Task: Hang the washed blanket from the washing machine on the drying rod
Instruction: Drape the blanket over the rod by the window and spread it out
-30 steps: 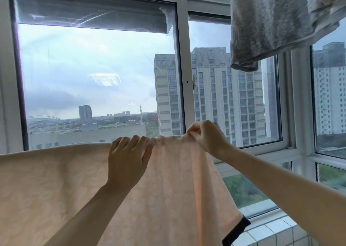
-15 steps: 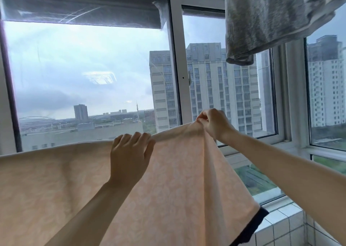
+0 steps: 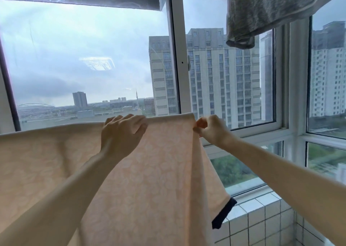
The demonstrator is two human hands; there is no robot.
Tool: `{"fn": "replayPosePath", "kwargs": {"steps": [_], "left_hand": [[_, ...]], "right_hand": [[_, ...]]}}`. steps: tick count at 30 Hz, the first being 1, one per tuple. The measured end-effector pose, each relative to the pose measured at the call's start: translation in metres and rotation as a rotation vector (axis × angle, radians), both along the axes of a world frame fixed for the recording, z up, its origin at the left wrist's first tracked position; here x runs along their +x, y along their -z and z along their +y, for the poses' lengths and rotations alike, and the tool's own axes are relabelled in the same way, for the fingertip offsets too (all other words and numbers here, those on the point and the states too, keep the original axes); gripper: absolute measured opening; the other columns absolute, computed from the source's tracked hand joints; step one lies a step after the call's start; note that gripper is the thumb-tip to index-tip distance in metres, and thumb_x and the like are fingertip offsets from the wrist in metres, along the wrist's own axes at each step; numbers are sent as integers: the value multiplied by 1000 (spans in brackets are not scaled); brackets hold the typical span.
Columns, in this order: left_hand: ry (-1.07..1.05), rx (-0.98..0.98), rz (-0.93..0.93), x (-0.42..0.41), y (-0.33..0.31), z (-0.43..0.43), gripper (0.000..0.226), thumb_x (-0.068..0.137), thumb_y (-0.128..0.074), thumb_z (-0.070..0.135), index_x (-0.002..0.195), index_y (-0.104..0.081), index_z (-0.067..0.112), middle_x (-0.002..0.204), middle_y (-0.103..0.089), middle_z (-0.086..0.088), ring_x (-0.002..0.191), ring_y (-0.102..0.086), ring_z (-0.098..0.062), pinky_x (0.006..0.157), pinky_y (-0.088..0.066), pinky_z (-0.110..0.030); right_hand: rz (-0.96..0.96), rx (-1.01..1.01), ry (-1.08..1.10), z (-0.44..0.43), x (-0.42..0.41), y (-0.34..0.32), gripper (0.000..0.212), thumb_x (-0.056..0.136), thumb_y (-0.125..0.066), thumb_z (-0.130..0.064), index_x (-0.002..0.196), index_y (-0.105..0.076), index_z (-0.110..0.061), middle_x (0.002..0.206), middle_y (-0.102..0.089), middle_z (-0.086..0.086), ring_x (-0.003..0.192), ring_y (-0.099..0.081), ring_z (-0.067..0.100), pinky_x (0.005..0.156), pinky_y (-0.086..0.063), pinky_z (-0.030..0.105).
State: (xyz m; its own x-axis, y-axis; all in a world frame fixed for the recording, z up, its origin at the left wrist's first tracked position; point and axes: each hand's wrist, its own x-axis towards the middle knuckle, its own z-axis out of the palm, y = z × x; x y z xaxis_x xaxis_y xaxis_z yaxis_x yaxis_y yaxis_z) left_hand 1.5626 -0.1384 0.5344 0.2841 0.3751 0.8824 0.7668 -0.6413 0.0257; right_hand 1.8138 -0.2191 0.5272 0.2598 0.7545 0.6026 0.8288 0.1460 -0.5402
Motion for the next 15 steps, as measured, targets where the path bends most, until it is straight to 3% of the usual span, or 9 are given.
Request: {"fn": "replayPosePath", "kwargs": {"steps": [4, 8, 11, 15], "left_hand": [[100, -54, -139, 3, -5, -9, 27, 92, -56, 47, 107, -73, 32, 105, -73, 9, 100, -66, -18, 92, -43, -33], [204, -217, -283, 4, -12, -13, 18, 85, -68, 38, 98, -76, 28, 94, -75, 9, 93, -68, -9, 87, -52, -32], [279, -317, -365, 8, -20, -11, 13, 81, -74, 33, 90, -78, 25, 87, -75, 10, 90, -67, -7, 89, -52, -33], [351, -349, -454, 15, -36, -10, 8, 82, -74, 21, 89, -77, 18, 80, -72, 8, 85, -68, -10, 86, -51, -27]], "right_hand": [[30, 75, 38, -1, 7, 5, 14, 93, -61, -15, 98, -68, -4, 91, -71, 10, 83, -68, 22, 83, -56, 38], [50, 144, 101, 4, 13, 5, 12, 96, -55, -14, 93, -67, -12, 87, -71, 8, 74, -68, 23, 74, -58, 41], [31, 168, 185, 10, 16, -3, 17, 98, -48, -15, 94, -65, -17, 83, -69, 6, 66, -64, 21, 66, -56, 35], [-3, 232, 198, 20, 24, -29, 21, 98, -46, -12, 91, -65, -16, 78, -64, 0, 56, -52, 5, 51, -37, 17]]}}
